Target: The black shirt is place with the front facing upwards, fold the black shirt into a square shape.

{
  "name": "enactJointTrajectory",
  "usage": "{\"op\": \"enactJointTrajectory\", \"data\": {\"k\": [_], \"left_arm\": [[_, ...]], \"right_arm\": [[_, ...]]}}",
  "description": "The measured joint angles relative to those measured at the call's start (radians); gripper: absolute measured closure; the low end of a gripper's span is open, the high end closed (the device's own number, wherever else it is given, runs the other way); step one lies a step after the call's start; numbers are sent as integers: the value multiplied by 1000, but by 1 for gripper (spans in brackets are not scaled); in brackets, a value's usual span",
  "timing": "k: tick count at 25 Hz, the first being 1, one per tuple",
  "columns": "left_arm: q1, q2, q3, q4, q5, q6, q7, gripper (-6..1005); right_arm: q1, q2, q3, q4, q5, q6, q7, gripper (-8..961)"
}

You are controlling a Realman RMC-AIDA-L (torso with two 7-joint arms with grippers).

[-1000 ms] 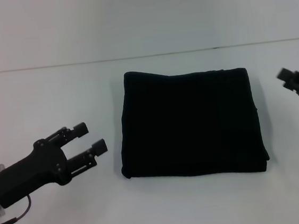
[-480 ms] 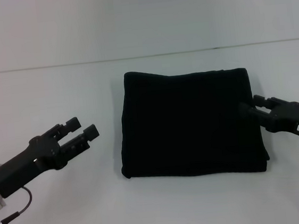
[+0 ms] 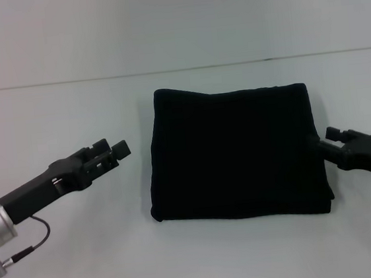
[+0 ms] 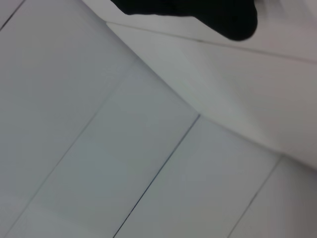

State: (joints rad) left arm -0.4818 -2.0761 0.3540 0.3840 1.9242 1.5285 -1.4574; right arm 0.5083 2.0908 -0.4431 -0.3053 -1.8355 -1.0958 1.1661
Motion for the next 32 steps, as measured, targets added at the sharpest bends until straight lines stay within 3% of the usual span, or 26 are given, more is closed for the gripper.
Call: {"op": "enactJointTrajectory", "data": {"k": [6, 11, 14, 19, 22, 26, 32], "left_arm": [[-80, 41, 78, 1, 16, -35, -285, 232], [-180, 89, 268, 4, 17, -210, -694, 228], [-237, 101, 340, 2, 18, -293, -807, 226], [-291, 95, 410, 0, 20, -418, -885, 225], [-303, 80, 479, -8, 21, -534, -932, 226], [-303, 59, 504, -20, 21, -646, -939, 228], [-300, 25, 529, -27, 21, -738, -934, 230]], "right_arm": [[-43, -1, 4, -56, 35, -133, -140, 231], [-90, 0, -2, -80, 36, -289, -293, 200], [-112, 0, -10, -81, 21, -316, -325, 180], [-135, 1, -11, -62, -23, -315, -360, 137], [-144, 3, -11, -37, -33, -313, -394, 84], [-155, 3, -11, -22, -34, -312, -411, 13], [-160, 3, -11, -17, -34, -317, -412, 13]]}}
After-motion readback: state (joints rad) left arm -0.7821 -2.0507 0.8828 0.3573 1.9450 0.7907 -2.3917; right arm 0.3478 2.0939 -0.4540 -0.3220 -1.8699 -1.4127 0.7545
